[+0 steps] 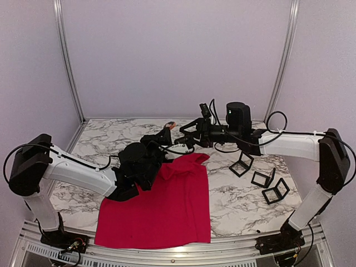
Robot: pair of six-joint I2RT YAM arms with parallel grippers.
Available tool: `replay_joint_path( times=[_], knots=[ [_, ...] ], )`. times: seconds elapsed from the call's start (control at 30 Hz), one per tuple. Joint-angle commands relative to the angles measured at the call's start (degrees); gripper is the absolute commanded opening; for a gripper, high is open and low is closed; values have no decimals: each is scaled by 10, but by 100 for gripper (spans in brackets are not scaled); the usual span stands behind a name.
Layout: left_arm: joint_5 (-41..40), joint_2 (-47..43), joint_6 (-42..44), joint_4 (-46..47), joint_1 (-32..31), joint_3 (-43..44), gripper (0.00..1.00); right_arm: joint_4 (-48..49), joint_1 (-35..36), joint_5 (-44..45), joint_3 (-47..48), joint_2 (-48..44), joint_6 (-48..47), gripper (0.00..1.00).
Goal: Remove the brooch from the garment
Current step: Pass from the left arm to the right
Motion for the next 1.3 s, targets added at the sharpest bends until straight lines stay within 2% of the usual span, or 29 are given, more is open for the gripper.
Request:
replay_joint_path(
  times=[0.0,0.17,0.4,0.63,0.87,1.27],
  knots=[
    [-35,40,85,151,-7,-6,0,18,-5,-31,36,16,10,56],
    [-39,69,106,181,-7,2,0,45,-20,-28,14,14,30,50],
    [-40,90,116,196,-6,14,0,47,-28,-30,13,11,28,47],
    [-38,99,118,178,-6,25,0,53,-29,-50,23,19,35,43],
    [-37,103,121,169,-6,35,0,61,-20,-64,39,36,46,35],
    [-38,112,116,160,-7,37,0,73,-12,-65,44,39,60,31]
  ],
)
